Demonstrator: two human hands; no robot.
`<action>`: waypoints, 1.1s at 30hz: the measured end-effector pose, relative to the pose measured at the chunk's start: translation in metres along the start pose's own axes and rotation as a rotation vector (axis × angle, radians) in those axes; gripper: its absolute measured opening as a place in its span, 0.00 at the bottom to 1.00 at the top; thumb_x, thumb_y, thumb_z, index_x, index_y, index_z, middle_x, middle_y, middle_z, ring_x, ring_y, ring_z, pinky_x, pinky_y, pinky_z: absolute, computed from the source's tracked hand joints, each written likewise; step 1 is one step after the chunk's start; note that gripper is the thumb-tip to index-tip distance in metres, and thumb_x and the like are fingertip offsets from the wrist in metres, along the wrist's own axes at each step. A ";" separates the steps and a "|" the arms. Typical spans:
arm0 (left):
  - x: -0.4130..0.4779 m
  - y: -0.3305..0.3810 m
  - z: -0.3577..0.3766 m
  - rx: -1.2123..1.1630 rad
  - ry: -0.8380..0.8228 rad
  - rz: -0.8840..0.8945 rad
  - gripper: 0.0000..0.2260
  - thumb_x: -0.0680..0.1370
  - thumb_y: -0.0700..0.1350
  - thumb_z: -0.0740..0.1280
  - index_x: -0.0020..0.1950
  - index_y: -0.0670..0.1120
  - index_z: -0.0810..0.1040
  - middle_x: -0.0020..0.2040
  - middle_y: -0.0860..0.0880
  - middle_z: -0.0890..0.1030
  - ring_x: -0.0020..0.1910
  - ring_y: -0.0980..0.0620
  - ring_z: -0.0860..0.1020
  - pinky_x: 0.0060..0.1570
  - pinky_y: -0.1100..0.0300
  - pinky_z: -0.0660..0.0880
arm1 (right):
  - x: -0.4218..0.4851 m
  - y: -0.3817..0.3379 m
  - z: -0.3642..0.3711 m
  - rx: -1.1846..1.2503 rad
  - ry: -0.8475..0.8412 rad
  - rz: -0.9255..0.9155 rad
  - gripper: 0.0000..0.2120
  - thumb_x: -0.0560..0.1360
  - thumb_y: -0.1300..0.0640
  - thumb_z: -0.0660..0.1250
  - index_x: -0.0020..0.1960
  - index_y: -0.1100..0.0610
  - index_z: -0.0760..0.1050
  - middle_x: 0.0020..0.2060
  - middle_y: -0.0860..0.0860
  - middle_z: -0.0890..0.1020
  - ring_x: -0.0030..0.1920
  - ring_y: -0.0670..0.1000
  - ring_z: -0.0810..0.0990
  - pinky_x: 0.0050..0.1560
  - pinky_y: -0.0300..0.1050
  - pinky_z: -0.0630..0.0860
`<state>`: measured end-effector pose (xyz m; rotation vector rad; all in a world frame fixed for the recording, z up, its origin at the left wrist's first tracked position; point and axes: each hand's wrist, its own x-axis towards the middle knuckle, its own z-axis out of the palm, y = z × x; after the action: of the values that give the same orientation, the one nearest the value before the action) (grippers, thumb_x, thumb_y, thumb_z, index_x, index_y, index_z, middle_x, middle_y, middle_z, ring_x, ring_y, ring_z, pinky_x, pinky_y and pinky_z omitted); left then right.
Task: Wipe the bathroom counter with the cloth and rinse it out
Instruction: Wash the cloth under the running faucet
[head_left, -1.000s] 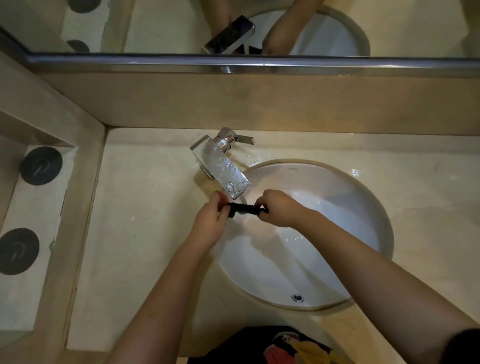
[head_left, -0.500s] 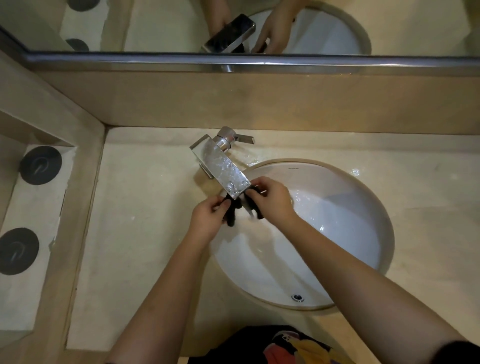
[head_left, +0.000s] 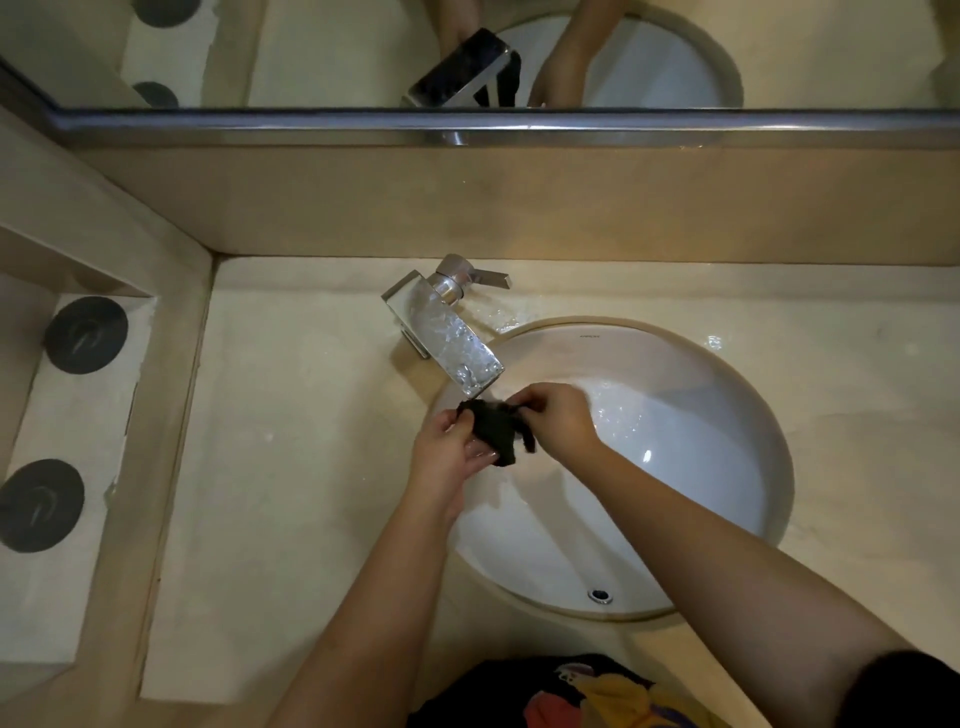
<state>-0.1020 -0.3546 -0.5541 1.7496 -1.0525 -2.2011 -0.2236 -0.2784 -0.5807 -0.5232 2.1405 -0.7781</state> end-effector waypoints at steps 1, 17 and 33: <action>0.001 0.003 -0.004 0.055 0.021 0.014 0.06 0.81 0.40 0.60 0.55 0.41 0.74 0.48 0.38 0.81 0.44 0.42 0.82 0.38 0.55 0.81 | -0.001 0.000 -0.002 0.044 -0.002 -0.011 0.09 0.73 0.67 0.66 0.47 0.57 0.83 0.38 0.51 0.83 0.34 0.50 0.80 0.36 0.37 0.77; 0.015 0.031 -0.051 1.271 -0.093 0.444 0.03 0.72 0.40 0.69 0.41 0.48 0.79 0.34 0.51 0.77 0.35 0.51 0.75 0.30 0.67 0.65 | 0.013 -0.018 -0.035 -0.565 -0.244 -0.296 0.05 0.72 0.60 0.69 0.46 0.55 0.73 0.47 0.52 0.73 0.44 0.54 0.73 0.42 0.47 0.71; 0.019 0.037 -0.062 1.269 -0.057 0.511 0.10 0.72 0.41 0.71 0.43 0.56 0.74 0.44 0.47 0.78 0.39 0.51 0.76 0.36 0.61 0.68 | 0.016 -0.018 -0.049 -0.534 -0.088 -0.382 0.07 0.76 0.57 0.66 0.52 0.53 0.82 0.43 0.48 0.74 0.51 0.53 0.73 0.46 0.44 0.69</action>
<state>-0.0631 -0.4184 -0.5523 1.3288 -2.8638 -1.2315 -0.2704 -0.2835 -0.5522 -1.2477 2.1863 -0.3546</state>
